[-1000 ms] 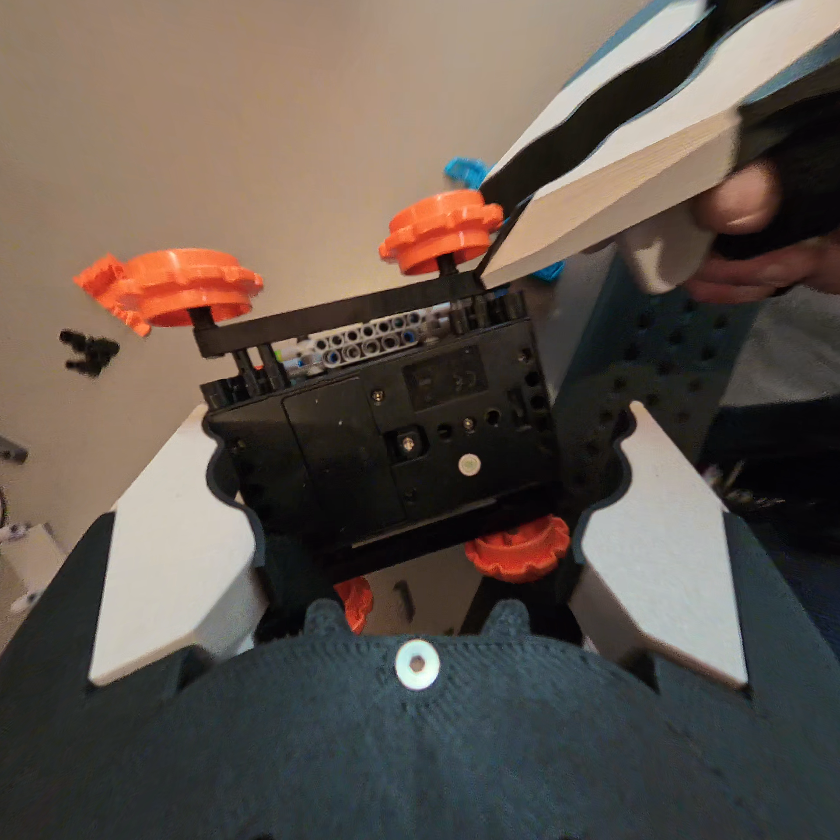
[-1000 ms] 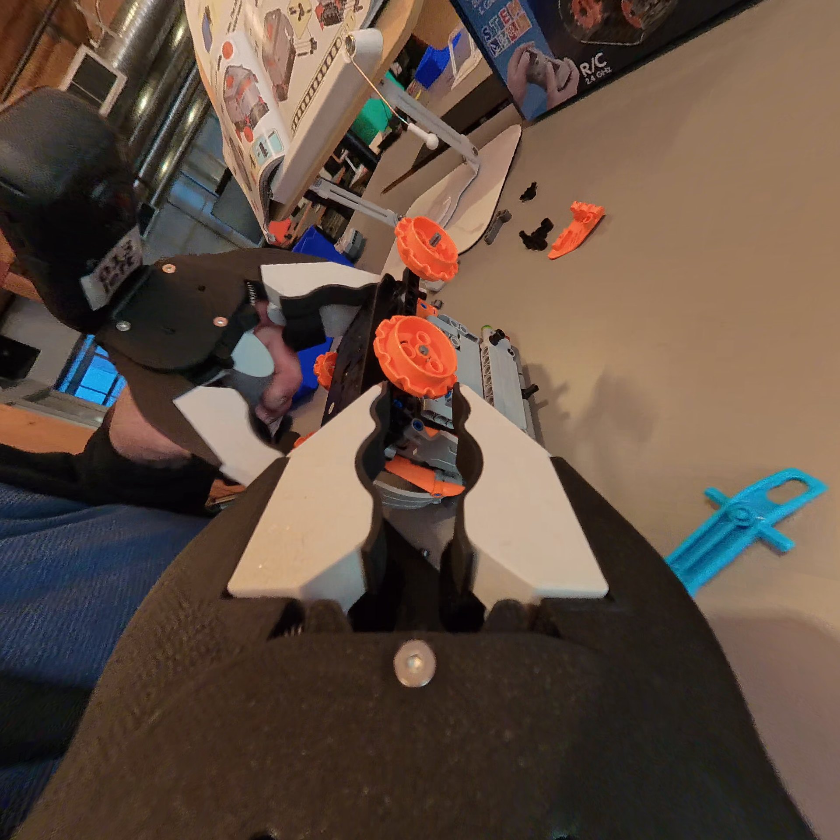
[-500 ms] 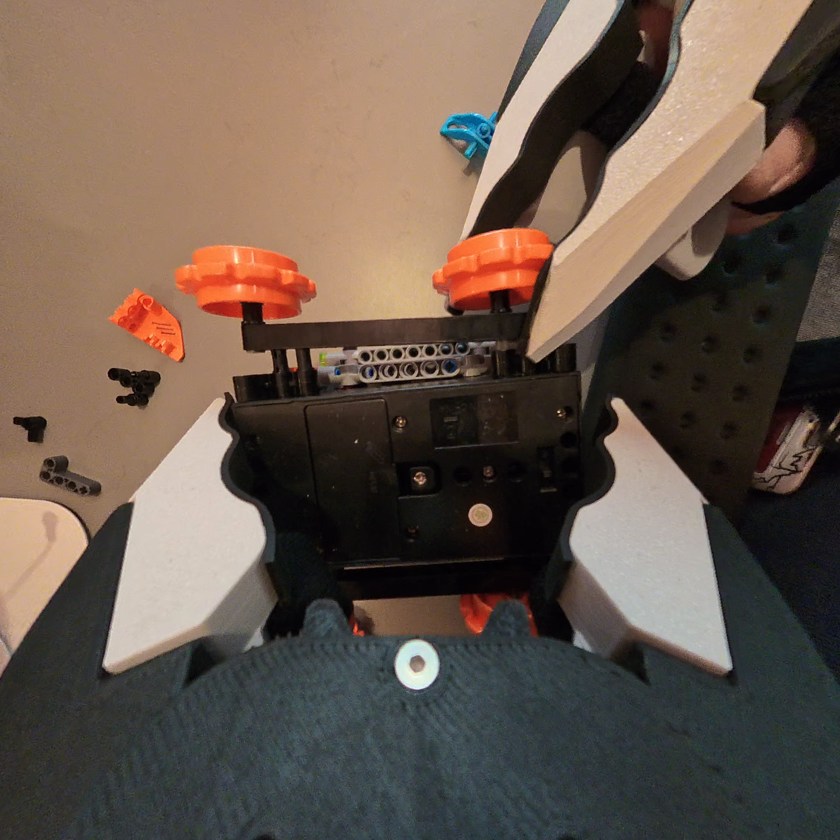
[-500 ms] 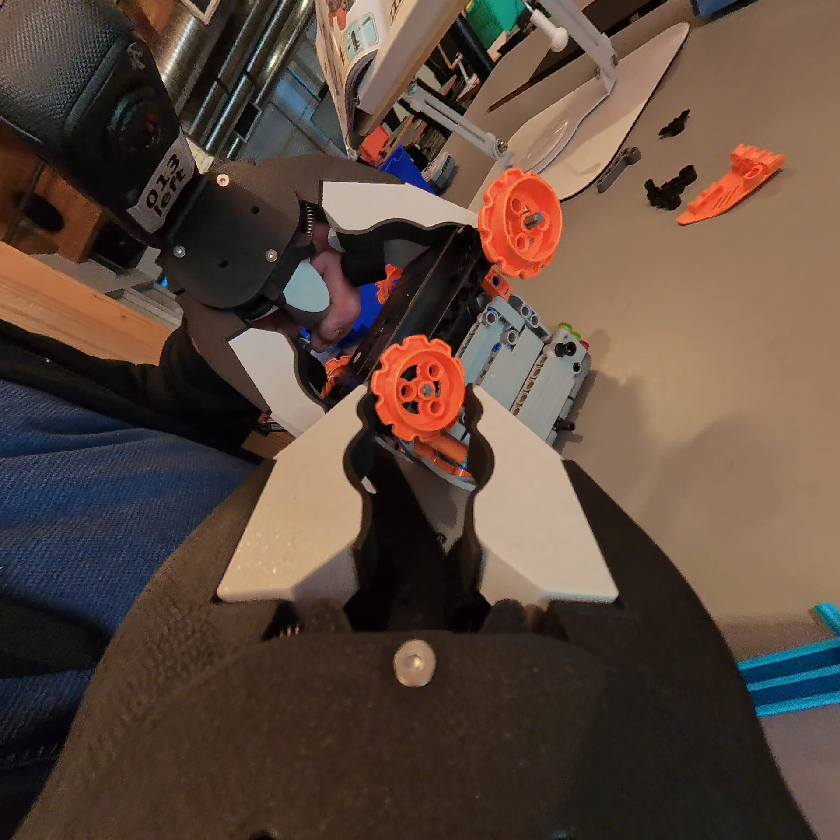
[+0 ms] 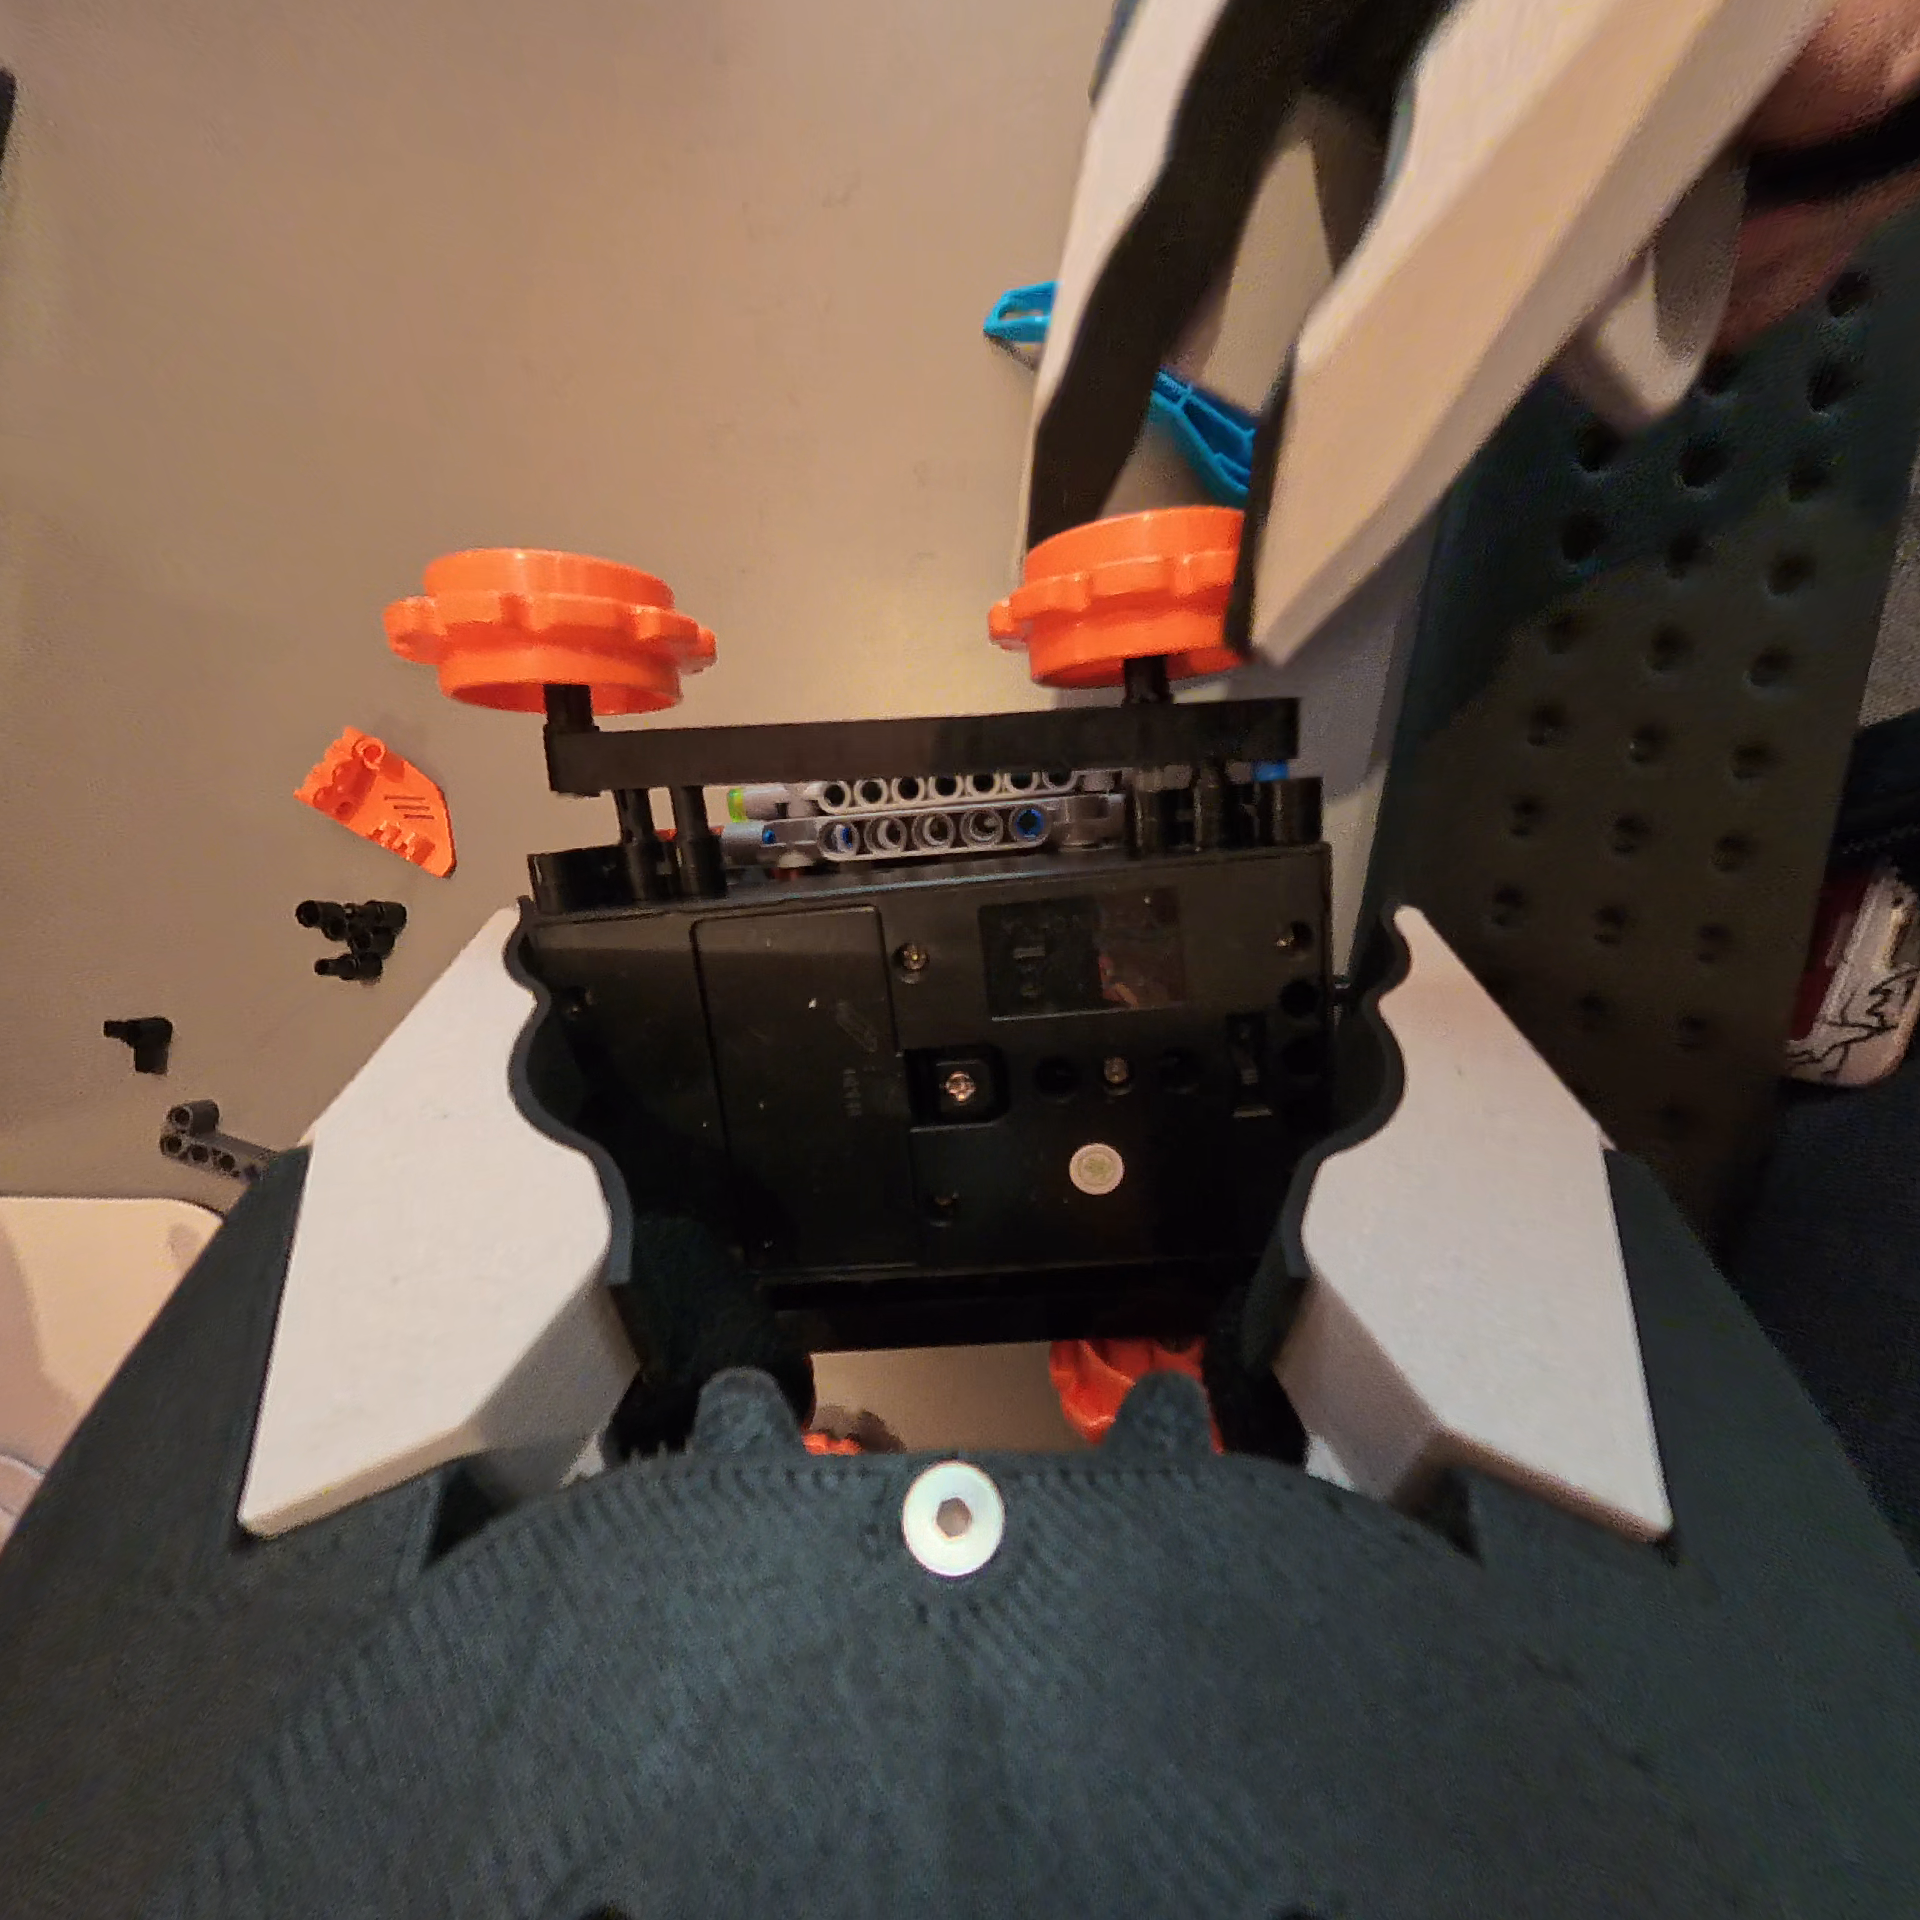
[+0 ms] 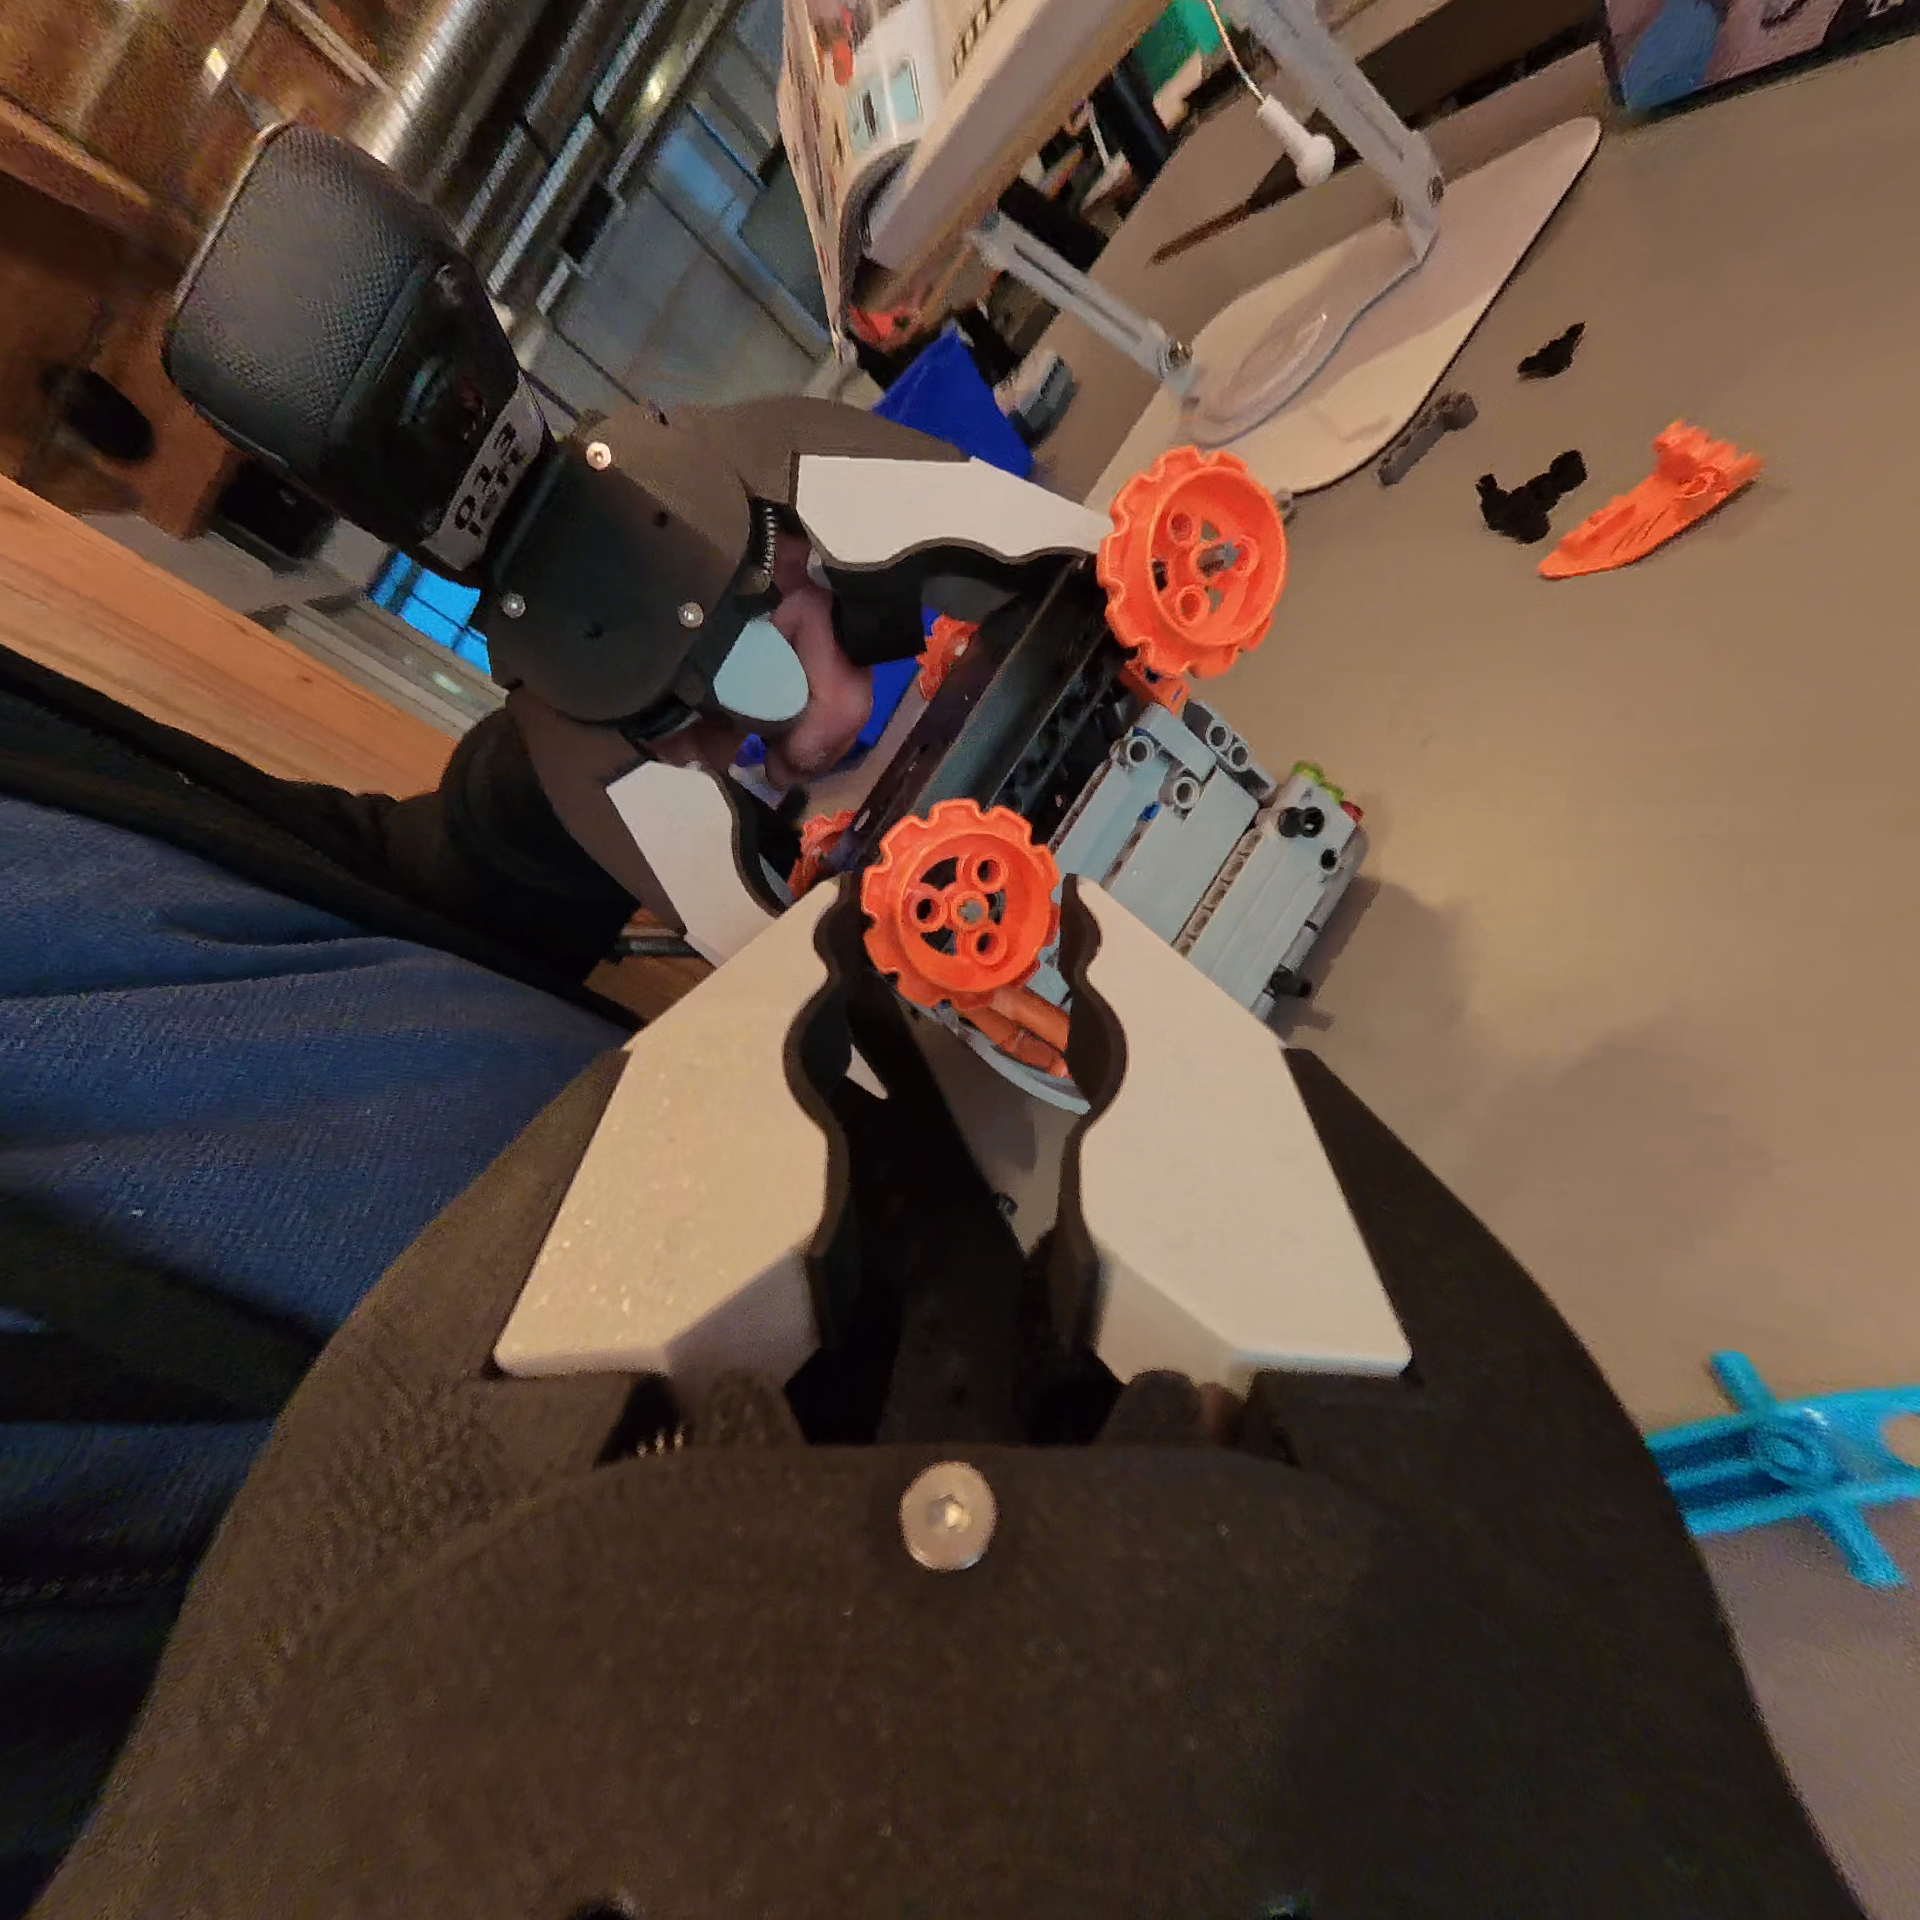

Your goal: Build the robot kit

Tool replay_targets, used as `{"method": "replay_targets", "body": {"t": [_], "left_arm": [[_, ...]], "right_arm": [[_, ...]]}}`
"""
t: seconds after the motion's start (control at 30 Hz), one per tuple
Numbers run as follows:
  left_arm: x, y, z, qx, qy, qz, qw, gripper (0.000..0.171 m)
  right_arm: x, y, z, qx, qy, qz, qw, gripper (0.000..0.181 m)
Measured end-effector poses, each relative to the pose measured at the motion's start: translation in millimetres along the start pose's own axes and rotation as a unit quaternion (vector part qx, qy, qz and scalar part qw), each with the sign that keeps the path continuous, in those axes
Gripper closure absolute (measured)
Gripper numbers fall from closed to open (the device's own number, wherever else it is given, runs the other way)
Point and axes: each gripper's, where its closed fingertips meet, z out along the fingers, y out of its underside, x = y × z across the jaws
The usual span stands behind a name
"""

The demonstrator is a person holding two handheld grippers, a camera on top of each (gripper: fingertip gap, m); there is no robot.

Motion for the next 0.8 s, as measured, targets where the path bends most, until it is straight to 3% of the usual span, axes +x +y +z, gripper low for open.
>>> {"method": "replay_targets", "body": {"t": [0.17, 0.37, 0.53, 0.7, 0.8], "left_arm": [[1, -3, 1, 0.005, 0.009, 0.013, 1.000, 0.024], [1, -2, 1, 0.010, 0.012, 0.018, 1.000, 0.024], [-3, -4, 1, 0.015, 0.011, -0.008, 1.000, 0.024], [-5, -7, 3, 0.011, 0.007, -0.029, 0.999, 0.025], [-8, -7, 4, 0.012, -0.002, -0.043, 0.999, 0.025]], "right_arm": [[-4, 20, 6, -0.095, -0.026, 0.010, 0.995, 0.134], [-2, 18, 8, -0.028, -0.022, 0.003, 0.999, 0.141], [0, 15, -8, 0.019, 0.084, -0.078, 0.993, 0.152], [7, 18, -7, 0.012, 0.159, -0.133, 0.978, 0.157], [24, 14, -34, -0.004, 0.240, -0.168, 0.956, 0.155]]}}
